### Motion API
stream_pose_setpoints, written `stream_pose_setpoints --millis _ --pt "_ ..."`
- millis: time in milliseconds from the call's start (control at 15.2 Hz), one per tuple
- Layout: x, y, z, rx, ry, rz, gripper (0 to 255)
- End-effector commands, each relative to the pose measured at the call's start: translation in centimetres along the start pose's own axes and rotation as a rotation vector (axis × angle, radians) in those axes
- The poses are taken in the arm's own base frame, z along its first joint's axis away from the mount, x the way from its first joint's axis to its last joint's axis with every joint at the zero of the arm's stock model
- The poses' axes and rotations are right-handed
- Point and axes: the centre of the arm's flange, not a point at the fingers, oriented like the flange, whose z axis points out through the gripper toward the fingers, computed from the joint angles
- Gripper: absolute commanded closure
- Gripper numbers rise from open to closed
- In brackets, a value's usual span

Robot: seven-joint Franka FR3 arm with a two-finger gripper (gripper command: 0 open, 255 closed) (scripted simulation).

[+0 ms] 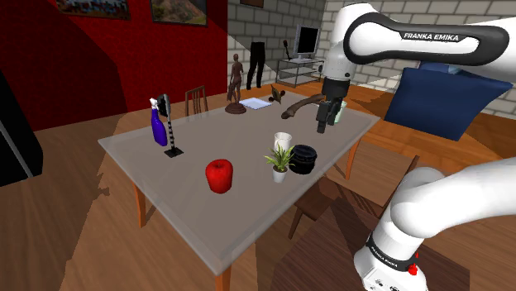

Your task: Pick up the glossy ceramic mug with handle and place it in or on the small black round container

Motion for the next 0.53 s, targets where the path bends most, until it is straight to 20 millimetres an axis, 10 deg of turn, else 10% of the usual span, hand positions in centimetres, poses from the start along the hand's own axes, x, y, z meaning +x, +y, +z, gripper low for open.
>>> stream_pose_setpoints --millis 0,462 --pt "0.0 0.0 0.0 0.000 0.000 0.000 0" --pt "5.6 6.1 4.1 0.006 0.009 -0.018 0"
